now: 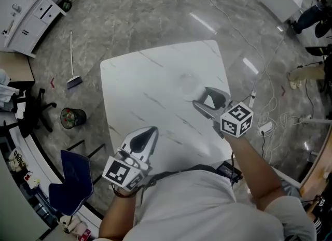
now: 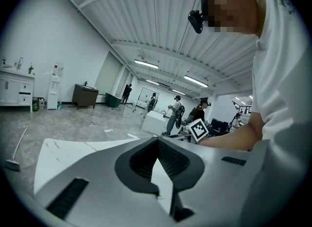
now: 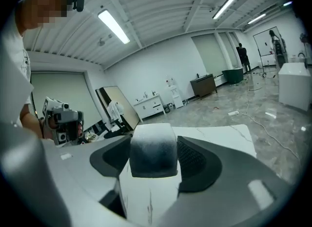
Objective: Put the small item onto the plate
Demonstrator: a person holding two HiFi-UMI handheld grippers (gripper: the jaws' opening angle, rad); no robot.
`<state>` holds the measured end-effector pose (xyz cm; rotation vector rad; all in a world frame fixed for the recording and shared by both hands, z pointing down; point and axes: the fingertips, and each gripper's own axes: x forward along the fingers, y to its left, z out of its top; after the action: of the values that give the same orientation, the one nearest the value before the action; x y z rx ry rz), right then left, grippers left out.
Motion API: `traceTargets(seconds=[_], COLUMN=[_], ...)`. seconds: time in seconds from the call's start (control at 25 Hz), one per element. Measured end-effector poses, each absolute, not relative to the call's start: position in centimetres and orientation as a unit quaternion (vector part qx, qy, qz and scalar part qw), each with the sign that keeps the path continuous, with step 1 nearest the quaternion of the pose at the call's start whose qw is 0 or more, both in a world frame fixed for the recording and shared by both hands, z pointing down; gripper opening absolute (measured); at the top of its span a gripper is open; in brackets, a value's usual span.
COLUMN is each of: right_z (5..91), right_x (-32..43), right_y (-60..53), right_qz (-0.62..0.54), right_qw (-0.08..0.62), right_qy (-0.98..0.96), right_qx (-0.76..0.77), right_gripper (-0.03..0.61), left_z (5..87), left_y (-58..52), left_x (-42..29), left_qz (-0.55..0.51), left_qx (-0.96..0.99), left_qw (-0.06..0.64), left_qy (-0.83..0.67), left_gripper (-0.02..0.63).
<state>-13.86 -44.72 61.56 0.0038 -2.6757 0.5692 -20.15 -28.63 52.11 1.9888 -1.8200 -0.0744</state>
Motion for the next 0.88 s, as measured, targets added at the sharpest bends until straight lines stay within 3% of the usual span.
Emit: traceTargets(seconds=[0.52,0.88], right_z=[76.6,81.8], right_x=[-18.6,-19.6], right_y=[-48.5,-49.9], right_qz=[0.126,0.09], right_qw=[0.354,0.409], right_qy=[-0.927,-0.908], right_qx=[-0.006,-0.007], right_gripper=[0.287,0.287], left_z=[59.9,62.2], left_y=[-29.1,-30.3], left_x=[-22.4,-22.7], left_qz=[0.001,-0.01], left_qx=[0.682,0.672], left_qw=[0.261,0.279], left_qy=[-0.684,-0.686], left_gripper=[0.006,0.006])
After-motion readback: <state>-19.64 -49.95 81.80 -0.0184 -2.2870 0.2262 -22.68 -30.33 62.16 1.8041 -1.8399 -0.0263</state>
